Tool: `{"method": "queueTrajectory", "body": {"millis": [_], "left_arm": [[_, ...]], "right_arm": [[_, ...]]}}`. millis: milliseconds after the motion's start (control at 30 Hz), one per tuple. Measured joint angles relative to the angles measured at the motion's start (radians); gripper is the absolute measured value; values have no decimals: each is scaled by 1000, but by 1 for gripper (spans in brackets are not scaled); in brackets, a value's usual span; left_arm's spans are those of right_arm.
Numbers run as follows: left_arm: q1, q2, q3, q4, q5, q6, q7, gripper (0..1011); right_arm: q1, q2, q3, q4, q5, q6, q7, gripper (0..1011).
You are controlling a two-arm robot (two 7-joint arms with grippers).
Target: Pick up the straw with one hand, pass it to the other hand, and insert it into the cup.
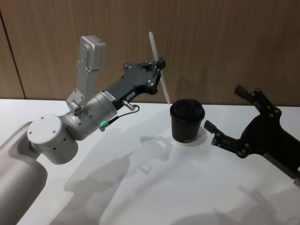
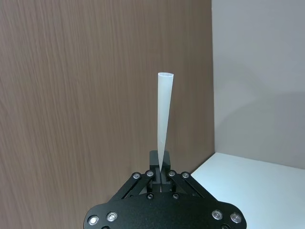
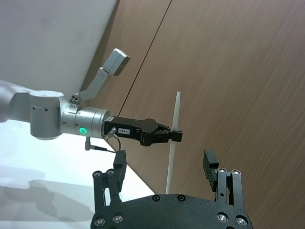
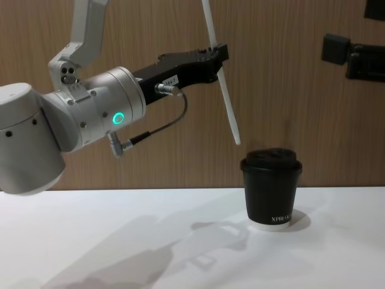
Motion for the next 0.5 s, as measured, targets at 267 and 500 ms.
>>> {"method": "queueTrajectory", "body": {"millis": [267, 500], "left_arm": [[-49, -29, -4, 85, -3, -31, -58, 4], [-84, -53, -11, 140, -23, -33, -103, 5]], "right_arm": [[0, 0, 0, 0, 0, 0, 0, 1001], [0, 0, 0, 0, 0, 0, 0, 1001]]}}
